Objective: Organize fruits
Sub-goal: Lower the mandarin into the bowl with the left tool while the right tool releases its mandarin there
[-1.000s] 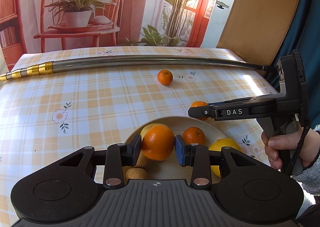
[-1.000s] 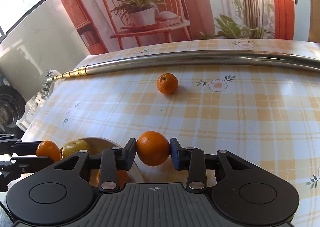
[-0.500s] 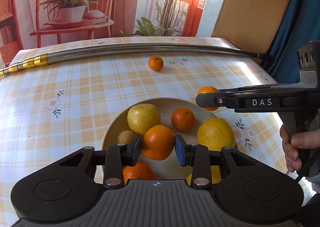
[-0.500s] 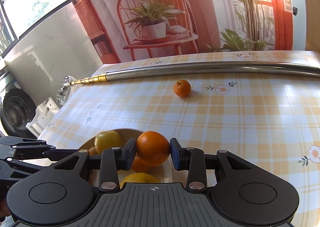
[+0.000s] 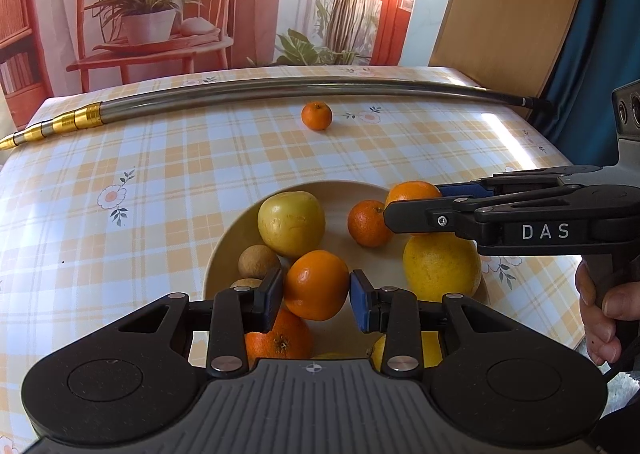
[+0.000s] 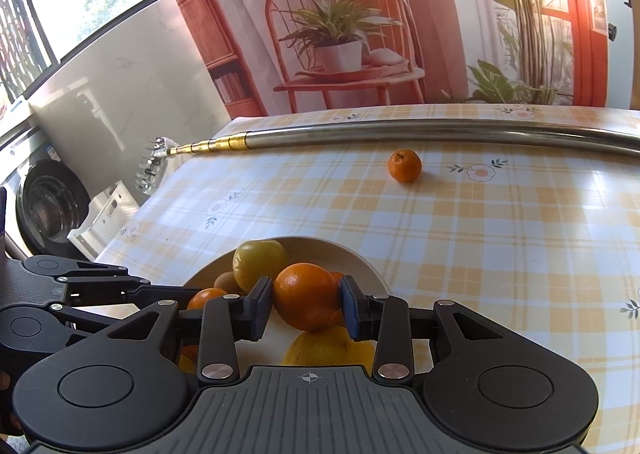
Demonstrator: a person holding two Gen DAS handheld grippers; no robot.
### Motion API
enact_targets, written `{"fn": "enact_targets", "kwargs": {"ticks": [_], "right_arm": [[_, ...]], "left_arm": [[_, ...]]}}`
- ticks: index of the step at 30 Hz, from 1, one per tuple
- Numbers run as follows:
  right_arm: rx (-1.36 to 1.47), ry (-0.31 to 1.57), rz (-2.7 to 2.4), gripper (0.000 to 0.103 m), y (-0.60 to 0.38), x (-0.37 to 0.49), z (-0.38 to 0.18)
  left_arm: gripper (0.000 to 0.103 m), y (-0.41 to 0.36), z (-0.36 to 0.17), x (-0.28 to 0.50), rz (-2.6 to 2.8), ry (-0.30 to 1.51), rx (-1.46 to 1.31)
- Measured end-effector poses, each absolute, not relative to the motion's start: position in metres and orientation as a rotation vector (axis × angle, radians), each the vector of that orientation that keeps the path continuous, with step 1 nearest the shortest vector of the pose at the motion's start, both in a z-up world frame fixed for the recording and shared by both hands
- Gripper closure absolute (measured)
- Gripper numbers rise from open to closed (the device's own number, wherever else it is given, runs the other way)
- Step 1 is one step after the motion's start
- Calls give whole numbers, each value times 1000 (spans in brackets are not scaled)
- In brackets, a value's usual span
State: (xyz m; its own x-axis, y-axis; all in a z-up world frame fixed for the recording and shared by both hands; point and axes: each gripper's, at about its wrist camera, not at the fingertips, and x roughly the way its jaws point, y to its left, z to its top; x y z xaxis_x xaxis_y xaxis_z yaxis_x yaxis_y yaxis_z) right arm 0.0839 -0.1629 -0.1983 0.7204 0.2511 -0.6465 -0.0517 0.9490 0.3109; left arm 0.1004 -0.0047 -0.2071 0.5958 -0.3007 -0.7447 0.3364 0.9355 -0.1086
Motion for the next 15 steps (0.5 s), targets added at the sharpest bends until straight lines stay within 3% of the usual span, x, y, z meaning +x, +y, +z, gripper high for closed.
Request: {"fn": "enact_targets", "kwargs": {"ticks": [15], "right_arm": [[267,766,181,71,-157,82,-200]], "left_arm": [[68,-2,-209,104,-350,863,30]]}}
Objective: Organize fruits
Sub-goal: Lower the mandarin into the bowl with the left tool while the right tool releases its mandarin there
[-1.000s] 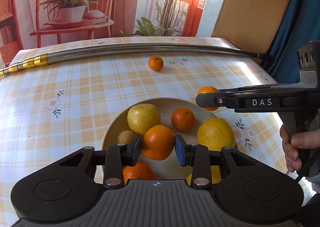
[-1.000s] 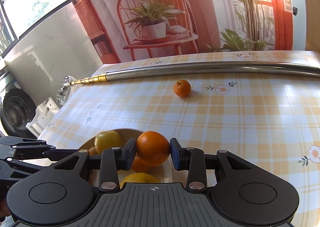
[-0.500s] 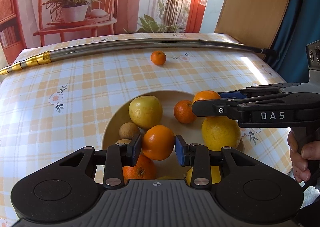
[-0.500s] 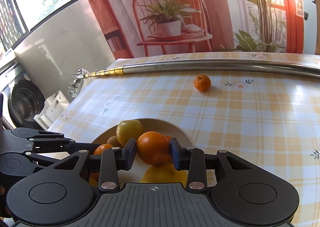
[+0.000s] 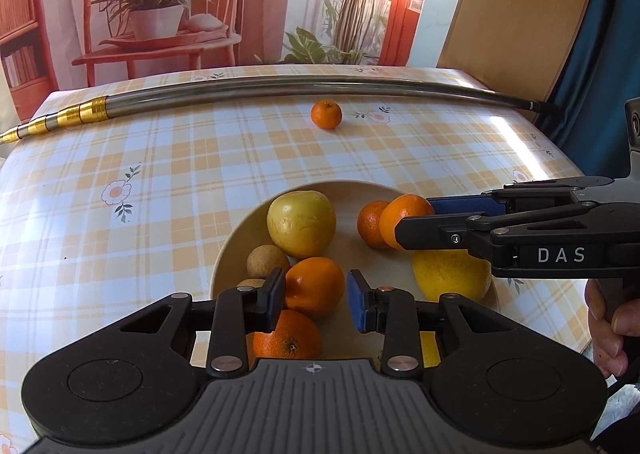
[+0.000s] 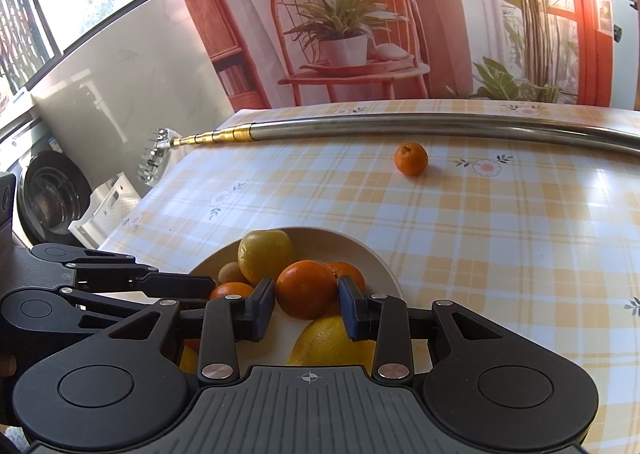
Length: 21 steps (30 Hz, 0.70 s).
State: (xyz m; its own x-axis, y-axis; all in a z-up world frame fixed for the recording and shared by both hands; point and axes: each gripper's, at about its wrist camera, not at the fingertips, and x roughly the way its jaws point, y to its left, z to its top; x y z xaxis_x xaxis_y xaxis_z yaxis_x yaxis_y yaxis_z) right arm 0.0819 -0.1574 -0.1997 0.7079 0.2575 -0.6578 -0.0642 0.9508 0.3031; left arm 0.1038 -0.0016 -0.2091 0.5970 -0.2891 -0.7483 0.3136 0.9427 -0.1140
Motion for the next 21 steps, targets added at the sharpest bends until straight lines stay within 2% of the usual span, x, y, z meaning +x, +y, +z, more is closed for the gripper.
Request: {"fn": "enact_targets", "kwargs": {"ticks": [21], "right_arm": [[229,744,158,68,-164,77,-188]], "left_arm": [[67,14,-185,103,-278,801,13]]}}
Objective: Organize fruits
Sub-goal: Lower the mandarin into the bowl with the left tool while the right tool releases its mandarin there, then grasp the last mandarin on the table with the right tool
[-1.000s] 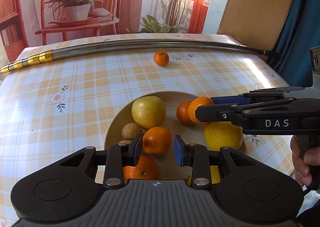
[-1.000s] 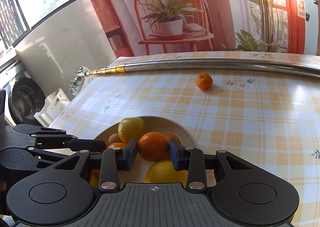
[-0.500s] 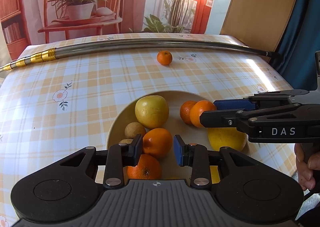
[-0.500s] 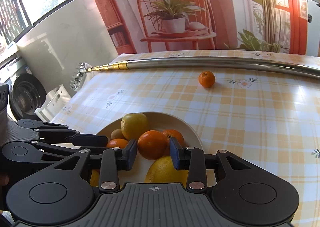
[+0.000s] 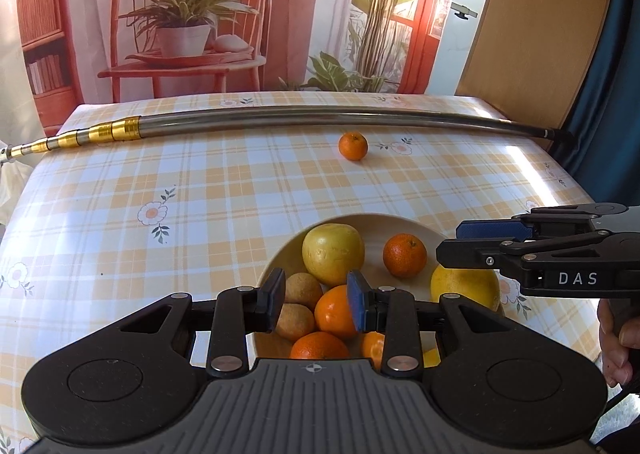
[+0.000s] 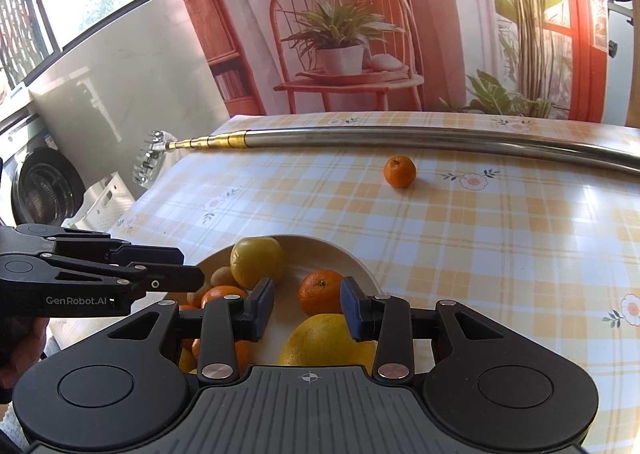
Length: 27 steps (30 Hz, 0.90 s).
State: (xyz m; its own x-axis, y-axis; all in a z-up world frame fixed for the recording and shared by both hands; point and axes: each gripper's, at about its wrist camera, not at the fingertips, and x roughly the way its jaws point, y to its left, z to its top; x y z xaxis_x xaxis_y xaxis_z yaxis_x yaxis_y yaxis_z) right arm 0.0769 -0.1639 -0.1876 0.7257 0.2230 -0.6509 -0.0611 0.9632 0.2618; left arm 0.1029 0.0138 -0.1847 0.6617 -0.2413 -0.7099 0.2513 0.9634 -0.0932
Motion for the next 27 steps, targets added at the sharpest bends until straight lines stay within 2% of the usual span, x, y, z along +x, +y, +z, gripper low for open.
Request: {"fn": "enact_targets", "kwargs": {"ticks": [14,27], "right_arm": [[121,641,67,68,-202,112,-151],[110,627,31,68,-226,176,-175]], "left_arm": [[67,39,-135,131,-187,667,9],[67,42,-150,172,-146,673,-60]]}}
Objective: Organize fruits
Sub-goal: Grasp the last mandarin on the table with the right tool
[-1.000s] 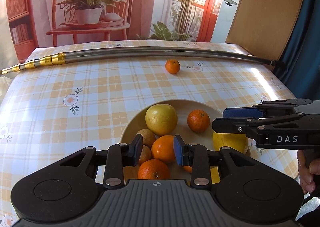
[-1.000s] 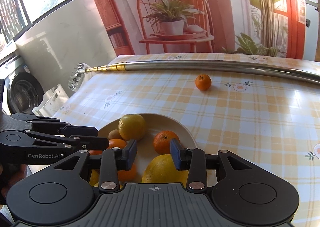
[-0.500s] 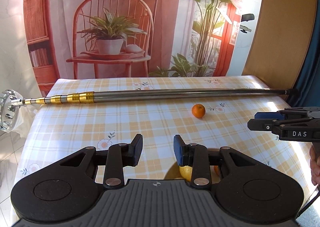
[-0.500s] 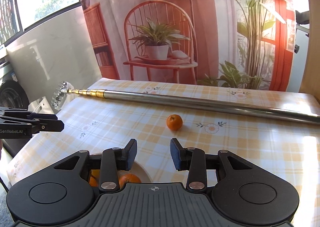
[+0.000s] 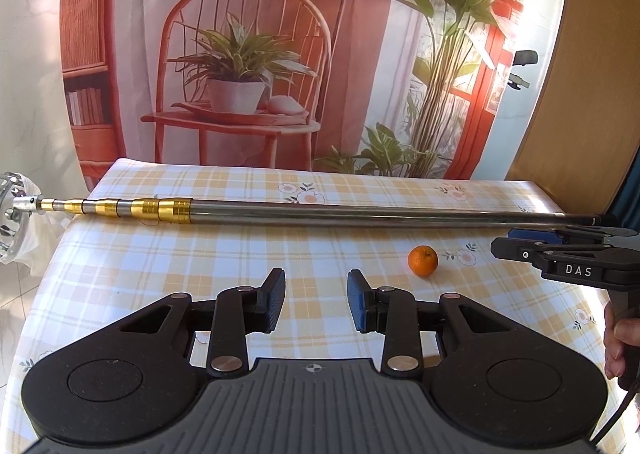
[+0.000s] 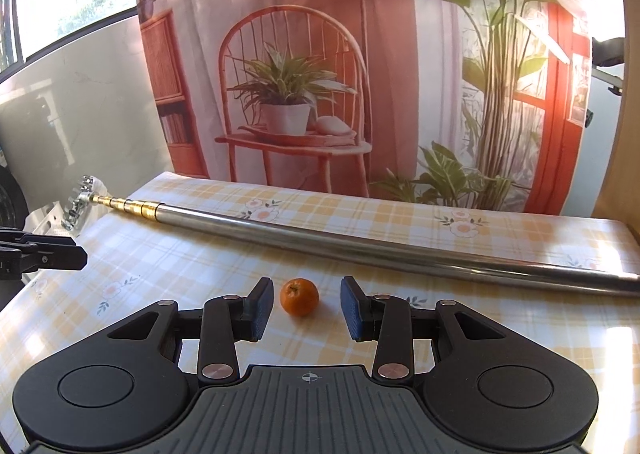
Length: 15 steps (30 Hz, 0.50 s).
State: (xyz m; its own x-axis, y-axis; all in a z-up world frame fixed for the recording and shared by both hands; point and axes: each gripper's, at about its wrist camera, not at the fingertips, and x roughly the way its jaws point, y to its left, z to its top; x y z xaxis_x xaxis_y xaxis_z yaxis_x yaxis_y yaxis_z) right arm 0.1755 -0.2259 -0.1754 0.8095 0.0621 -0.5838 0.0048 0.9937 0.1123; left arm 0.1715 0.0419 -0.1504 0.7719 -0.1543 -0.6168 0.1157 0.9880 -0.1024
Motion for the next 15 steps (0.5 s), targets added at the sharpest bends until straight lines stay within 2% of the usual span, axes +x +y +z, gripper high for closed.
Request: {"fn": "enact_targets", "kwargs": {"ticks": [9,12,15], "right_arm": [[86,727,93,68,-218,235,-222],[60,760,97,63,-212,248,-234],[41,793,79,63,-208,257,-244]], "left_arm": [[67,44,-170,194,-163,751,-90],[67,43,-177,196,-163,780,-86],[67,43,-182,198,-161,810,-90]]}}
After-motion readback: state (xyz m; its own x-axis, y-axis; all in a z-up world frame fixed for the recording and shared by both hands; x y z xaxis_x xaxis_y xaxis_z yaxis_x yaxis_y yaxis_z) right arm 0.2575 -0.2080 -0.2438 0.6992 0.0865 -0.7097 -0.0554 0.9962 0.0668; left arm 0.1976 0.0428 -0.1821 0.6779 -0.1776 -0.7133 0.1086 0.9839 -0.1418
